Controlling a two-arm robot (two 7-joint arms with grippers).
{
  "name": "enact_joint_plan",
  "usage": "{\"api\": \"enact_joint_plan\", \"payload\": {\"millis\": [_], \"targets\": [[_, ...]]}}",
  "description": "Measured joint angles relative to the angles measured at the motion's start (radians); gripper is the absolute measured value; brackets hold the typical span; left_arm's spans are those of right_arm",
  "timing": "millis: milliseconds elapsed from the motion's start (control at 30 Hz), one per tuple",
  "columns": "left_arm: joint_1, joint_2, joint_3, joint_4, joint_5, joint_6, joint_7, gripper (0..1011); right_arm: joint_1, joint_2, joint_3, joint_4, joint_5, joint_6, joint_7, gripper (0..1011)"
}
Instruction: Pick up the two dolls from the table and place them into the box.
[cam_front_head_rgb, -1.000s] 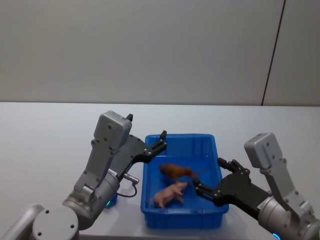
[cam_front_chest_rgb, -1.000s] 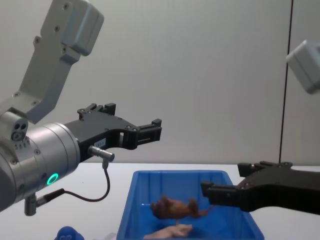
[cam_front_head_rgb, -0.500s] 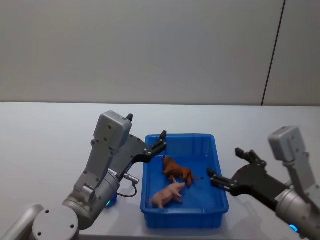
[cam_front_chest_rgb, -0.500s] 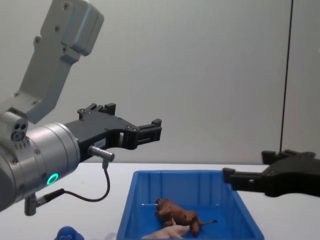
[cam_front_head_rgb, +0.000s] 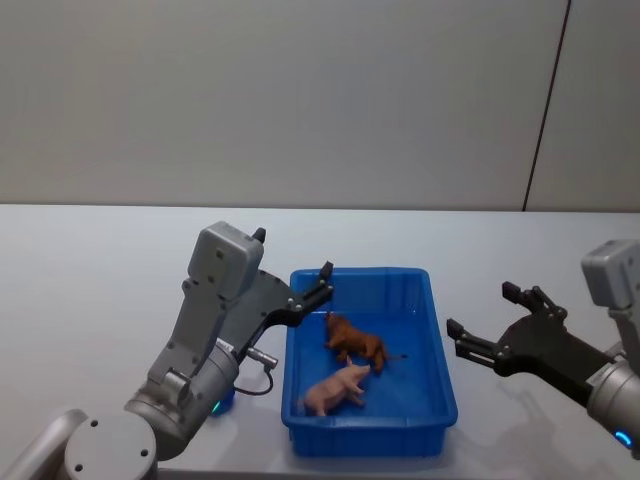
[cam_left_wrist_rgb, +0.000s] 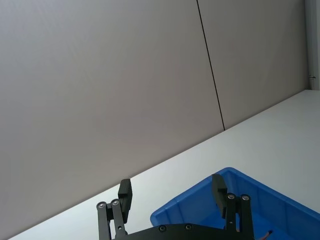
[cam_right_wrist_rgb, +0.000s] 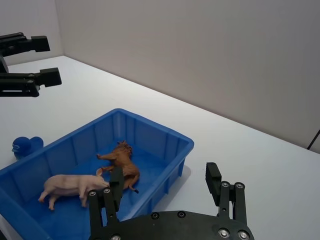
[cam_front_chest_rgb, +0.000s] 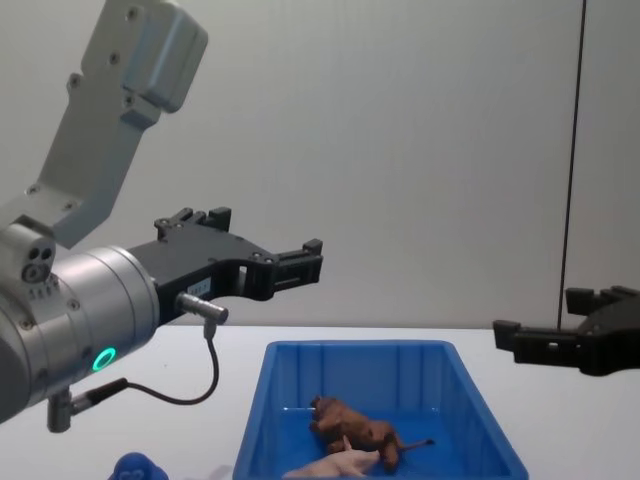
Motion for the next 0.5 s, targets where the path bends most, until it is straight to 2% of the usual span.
{"api": "enact_joint_plan", "payload": {"millis": [333,500], "targets": [[0.027,0.025,-0.006,-0.046,0.0,0.063,0.007,1001,0.009,0.012,0.014,0.018,0.013,-0.015,0.018,1001],[0.06,0.048,-0.01,-0.086,-0.026,0.105,0.033,1001,0.012,0.016,0.018,0.022,0.017,-0.018,0.022,1001]]}}
